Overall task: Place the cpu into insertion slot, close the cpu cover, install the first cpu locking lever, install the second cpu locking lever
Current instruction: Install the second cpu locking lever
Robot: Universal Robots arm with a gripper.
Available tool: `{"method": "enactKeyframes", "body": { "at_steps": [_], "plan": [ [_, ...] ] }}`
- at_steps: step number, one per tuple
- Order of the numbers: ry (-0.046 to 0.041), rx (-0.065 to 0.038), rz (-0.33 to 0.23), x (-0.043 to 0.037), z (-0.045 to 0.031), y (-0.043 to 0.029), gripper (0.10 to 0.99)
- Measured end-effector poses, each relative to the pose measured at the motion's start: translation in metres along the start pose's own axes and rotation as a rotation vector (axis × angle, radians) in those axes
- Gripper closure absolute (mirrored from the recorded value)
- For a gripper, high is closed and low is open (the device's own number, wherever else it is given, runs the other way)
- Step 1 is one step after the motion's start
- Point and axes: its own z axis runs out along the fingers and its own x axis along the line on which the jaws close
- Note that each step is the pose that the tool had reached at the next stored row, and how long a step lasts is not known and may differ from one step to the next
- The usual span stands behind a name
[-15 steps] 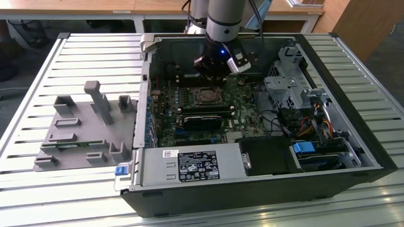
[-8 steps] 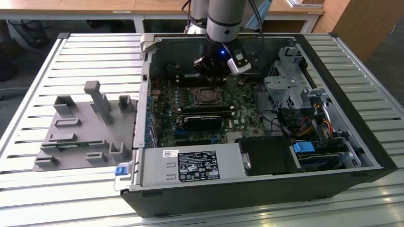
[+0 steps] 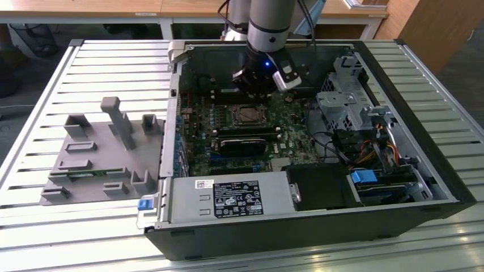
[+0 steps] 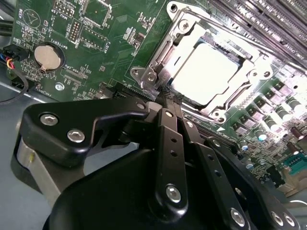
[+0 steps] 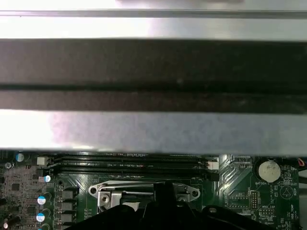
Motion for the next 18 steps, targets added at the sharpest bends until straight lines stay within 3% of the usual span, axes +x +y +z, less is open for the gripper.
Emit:
{"method": "enactKeyframes", "body": {
  "at_steps": [18],
  "plan": [
    [0.0000, 0.000, 0.000, -0.0001, -0.0011, -0.0120, 0.980]
  ]
}}
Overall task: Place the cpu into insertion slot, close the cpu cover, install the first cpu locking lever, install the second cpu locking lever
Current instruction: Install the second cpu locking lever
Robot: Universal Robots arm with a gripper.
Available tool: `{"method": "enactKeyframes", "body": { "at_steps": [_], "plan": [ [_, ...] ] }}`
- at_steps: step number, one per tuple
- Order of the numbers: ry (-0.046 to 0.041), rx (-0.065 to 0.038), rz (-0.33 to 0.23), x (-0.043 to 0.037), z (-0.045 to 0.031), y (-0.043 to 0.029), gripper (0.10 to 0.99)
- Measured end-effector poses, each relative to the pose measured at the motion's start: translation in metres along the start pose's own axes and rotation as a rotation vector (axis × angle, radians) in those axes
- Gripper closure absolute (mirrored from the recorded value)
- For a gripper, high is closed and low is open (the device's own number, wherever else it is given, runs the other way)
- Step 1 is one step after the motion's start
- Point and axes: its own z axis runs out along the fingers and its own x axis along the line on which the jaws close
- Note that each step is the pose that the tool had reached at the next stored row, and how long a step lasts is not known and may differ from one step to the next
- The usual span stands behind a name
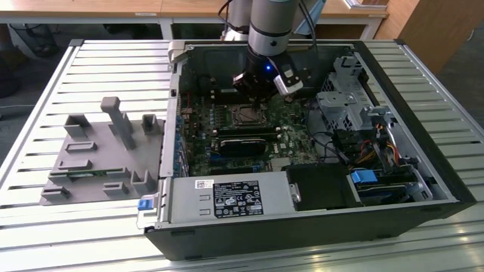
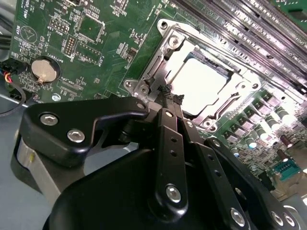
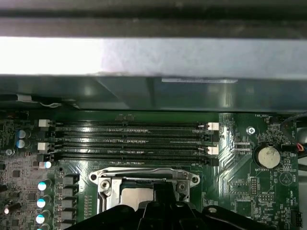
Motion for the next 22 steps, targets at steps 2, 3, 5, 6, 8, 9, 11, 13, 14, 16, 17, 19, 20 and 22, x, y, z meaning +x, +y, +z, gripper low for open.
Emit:
{"method": "enactKeyframes", "body": {
  "at_steps": [2, 3, 5, 6, 8, 9, 11, 13, 14, 16, 17, 19, 20, 22],
  "plan": [
    [0.0001, 0.000, 0.000, 0.0000, -0.0020, 0.0001, 0.980],
    [0.0000, 0.000, 0.000, 0.0000, -0.0038, 0.0002, 0.980],
    [-0.0001, 0.000, 0.000, 0.0001, -0.0091, 0.0007, 0.980],
    [0.0000, 0.000, 0.000, 0.0002, -0.0119, 0.0009, 0.980],
    [-0.0001, 0.000, 0.000, 0.0006, -0.0156, 0.0012, 0.980],
    [-0.0005, 0.000, 0.000, 0.0009, -0.0161, 0.0011, 0.980],
    [-0.0012, 0.000, 0.000, 0.0015, -0.0161, -0.0002, 0.980],
    [-0.0012, 0.000, 0.000, 0.0020, -0.0164, -0.0033, 0.980],
    [-0.0012, 0.000, 0.000, 0.0022, -0.0166, -0.0050, 0.980],
    [-0.0012, 0.000, 0.000, 0.0025, -0.0168, -0.0087, 0.980],
    [-0.0012, 0.000, 0.000, 0.0026, -0.0170, -0.0109, 0.980],
    [-0.0013, 0.000, 0.000, 0.0028, -0.0174, -0.0151, 0.980],
    [-0.0013, 0.000, 0.000, 0.0028, -0.0175, -0.0166, 0.980],
    [-0.0014, -0.001, 0.000, 0.0028, -0.0177, -0.0182, 0.980]
  ]
}}
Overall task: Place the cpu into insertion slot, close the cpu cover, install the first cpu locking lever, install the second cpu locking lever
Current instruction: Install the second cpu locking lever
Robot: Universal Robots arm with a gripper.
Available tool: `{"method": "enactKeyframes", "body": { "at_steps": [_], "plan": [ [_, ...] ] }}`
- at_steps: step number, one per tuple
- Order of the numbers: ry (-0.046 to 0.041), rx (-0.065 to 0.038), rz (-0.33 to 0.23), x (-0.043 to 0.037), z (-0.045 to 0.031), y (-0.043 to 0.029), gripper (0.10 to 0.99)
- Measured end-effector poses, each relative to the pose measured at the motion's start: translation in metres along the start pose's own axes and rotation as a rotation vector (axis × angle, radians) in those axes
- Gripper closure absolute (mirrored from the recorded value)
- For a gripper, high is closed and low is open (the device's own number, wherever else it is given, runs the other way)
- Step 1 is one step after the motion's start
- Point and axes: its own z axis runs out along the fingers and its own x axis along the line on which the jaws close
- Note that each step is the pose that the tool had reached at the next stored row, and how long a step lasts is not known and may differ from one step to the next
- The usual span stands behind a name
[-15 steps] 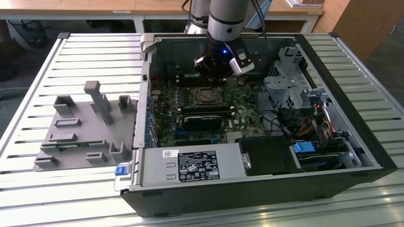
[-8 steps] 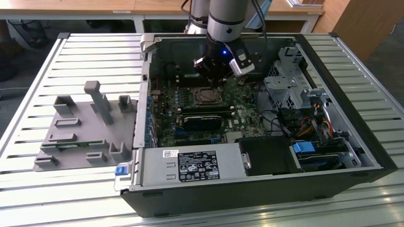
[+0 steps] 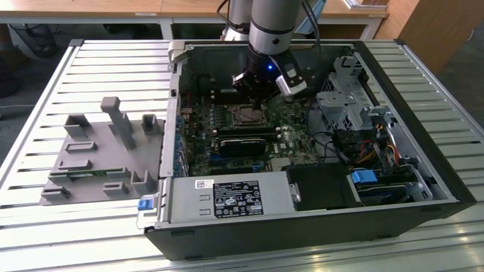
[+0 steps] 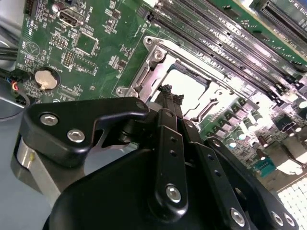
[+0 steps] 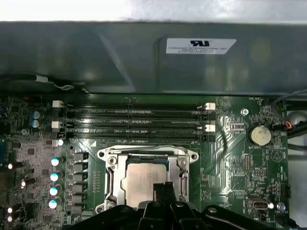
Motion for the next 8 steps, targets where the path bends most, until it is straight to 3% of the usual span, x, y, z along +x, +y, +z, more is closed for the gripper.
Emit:
{"method": "enactKeyframes", "body": {
  "at_steps": [8],
  "plan": [
    [-0.0004, -0.002, 0.000, 0.0001, -0.0053, -0.0026, 0.980]
  ]
}}
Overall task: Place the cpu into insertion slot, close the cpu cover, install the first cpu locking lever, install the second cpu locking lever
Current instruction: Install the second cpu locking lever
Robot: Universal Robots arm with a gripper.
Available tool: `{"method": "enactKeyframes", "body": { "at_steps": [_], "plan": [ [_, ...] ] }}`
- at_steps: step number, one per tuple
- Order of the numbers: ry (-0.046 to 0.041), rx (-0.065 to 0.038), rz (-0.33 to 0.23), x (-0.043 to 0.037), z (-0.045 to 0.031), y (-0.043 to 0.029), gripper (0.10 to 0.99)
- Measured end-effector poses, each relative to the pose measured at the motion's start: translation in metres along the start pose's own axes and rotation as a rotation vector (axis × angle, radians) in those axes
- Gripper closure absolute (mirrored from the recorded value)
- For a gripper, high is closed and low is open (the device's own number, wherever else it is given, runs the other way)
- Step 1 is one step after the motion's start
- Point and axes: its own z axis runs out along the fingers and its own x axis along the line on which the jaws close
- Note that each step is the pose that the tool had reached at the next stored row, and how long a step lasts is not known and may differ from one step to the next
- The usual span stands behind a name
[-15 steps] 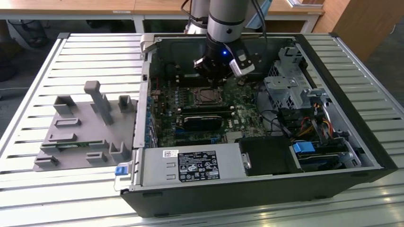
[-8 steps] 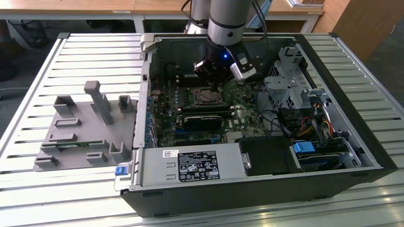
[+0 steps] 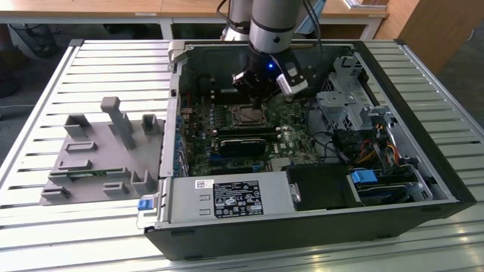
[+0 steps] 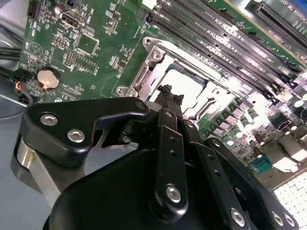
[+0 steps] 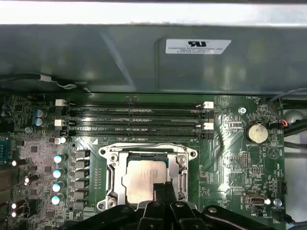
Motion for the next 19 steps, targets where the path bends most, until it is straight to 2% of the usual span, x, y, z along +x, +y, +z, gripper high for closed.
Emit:
{"method": "enactKeyframes", "body": {
  "at_steps": [8, 19],
  "plan": [
    [-0.0005, -0.004, 0.000, 0.0002, -0.0014, -0.0173, 0.980],
    [-0.0005, -0.007, 0.000, 0.0002, -0.0025, -0.0318, 0.980]
  ]
}}
